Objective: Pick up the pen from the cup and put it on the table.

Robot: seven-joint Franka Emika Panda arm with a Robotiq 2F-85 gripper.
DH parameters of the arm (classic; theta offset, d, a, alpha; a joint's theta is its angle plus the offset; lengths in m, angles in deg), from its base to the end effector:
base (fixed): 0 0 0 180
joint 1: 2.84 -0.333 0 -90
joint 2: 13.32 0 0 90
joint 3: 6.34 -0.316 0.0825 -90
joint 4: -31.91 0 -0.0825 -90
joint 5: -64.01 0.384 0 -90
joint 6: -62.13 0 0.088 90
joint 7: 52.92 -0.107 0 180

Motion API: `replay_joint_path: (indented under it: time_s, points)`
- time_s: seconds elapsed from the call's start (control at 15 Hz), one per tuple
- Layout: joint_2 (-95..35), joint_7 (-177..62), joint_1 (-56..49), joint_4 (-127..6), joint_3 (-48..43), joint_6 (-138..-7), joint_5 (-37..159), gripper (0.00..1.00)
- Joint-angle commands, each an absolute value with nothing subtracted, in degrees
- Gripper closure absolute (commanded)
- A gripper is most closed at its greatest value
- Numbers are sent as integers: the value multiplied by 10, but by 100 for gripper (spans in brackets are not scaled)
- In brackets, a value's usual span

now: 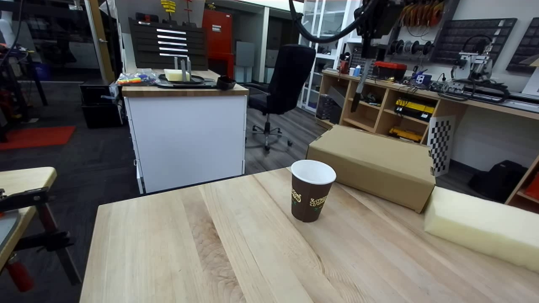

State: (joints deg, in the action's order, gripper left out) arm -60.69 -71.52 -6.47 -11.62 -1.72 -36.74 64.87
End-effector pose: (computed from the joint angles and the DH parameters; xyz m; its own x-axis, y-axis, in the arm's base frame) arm 0.7753 0.0162 0.4700 0.9410 -0.3048 0.1469 -0.3078 -0.9515 -0.0027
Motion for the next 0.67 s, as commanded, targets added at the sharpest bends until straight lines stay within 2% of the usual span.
replay_joint_path:
  time_s: [0.0,0.6]
  points:
    - [-526,-762,-96,-249,2,-442,620,97]
    - [-416,-880,-121,-439,13,-584,606,97]
